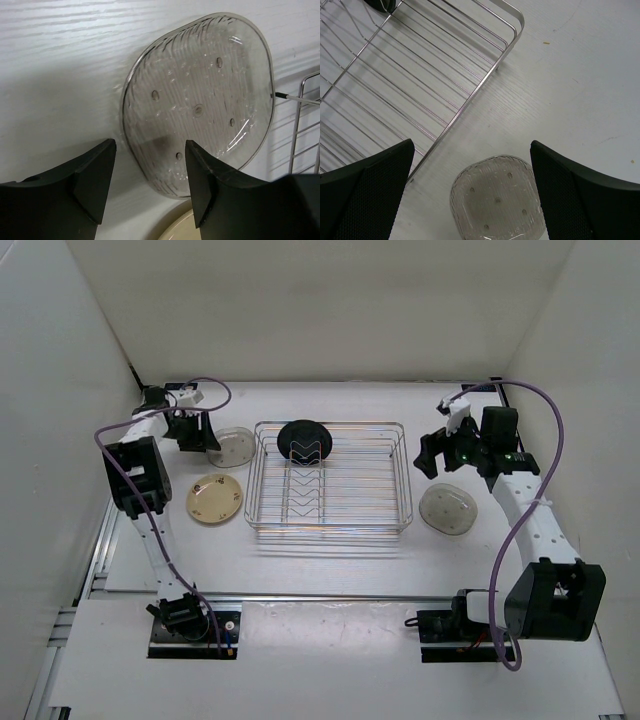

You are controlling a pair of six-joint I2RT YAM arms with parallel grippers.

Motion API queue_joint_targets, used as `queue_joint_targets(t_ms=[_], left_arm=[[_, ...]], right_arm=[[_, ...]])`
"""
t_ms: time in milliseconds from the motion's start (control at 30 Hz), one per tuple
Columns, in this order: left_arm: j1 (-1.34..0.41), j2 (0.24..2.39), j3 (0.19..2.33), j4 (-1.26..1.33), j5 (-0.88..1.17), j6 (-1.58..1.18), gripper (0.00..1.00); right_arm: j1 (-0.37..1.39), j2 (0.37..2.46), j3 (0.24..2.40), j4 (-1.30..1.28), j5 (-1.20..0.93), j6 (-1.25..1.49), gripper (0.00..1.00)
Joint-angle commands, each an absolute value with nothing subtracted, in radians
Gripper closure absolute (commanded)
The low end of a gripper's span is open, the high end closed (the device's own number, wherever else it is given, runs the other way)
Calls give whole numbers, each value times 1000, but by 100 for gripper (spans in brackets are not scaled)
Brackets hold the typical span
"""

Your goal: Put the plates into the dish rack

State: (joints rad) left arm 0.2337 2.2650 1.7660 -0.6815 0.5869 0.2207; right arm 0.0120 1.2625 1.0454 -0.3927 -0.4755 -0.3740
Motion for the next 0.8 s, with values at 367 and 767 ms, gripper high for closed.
queue_joint_targets(t_ms=[367, 767], left_arm=[[192, 2272, 1809, -704, 552, 218, 38], [192, 2272, 1779, -704, 489, 200, 80]], right_arm=[[-12, 1209, 1032, -365, -540, -379, 0], [-31, 1200, 1023, -365, -558, -379, 0]])
